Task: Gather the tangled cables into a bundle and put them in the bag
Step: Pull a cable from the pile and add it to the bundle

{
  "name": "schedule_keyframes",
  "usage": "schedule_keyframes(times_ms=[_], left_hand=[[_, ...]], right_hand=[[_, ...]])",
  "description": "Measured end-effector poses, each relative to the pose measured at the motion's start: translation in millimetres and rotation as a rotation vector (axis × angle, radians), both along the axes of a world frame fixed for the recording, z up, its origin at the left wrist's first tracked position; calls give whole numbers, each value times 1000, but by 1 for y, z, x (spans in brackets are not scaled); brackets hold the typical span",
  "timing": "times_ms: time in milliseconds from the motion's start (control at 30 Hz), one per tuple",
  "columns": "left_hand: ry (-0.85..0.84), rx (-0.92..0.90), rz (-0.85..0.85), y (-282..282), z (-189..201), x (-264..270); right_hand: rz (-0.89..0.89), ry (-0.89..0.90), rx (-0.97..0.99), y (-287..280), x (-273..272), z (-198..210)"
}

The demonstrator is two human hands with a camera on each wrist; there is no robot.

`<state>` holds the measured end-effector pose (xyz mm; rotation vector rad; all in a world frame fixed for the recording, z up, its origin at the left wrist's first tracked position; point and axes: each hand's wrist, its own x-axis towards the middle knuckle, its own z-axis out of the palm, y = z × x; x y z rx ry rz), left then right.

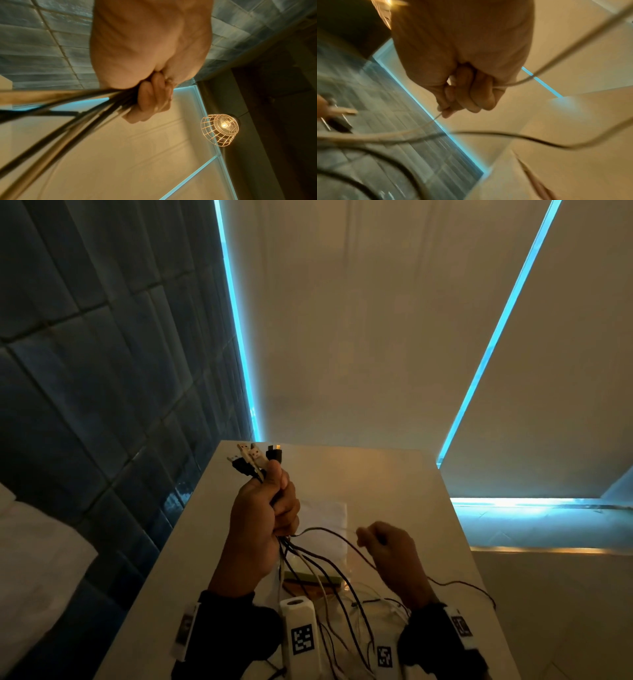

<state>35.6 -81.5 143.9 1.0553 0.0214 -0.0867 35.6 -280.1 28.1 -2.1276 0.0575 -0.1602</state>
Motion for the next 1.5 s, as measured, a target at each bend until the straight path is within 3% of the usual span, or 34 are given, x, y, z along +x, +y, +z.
schedule_keyframes(times_ms=[100,233,500,633,733,933,1000,1067,1167,1233,1267,1367,1500], left_hand=[[23,132,-7,-8,-2,-3],[63,251,-49,-18,1,-7],[54,-165,-99,-20,8,-8],[16,-213,-58,-19,7,-6],[6,-122,-44,-19,6,-7],[-14,334,-138,-3,4,-8],[-19,435,-205,-1,7,-12],[-45,492,-165,-2,12,-15],[-103,345,-34,0,17,-12],[-91,142,-47,-3,19,-9],[-80,55,-78,-8,20,-8],[-53,-150,-217,-31,23,-13],[-138,-148,-324,-49,17,-15]], right_hand=[[17,-93,260,10,-3,41],[228,-162,505,24,-22,86],[452,-78,483,31,-31,78],[414,-36,352,28,-31,65],[346,-64,232,18,-30,52],[179,-103,83,-28,-30,26],[129,-88,37,-46,-32,23],[73,-71,-42,-64,-36,19],[67,98,-192,-84,-45,10],[117,200,-349,-83,-46,9],[104,165,-361,-79,-46,15],[119,-78,-113,-55,-44,53],[472,-20,177,7,-46,84]])
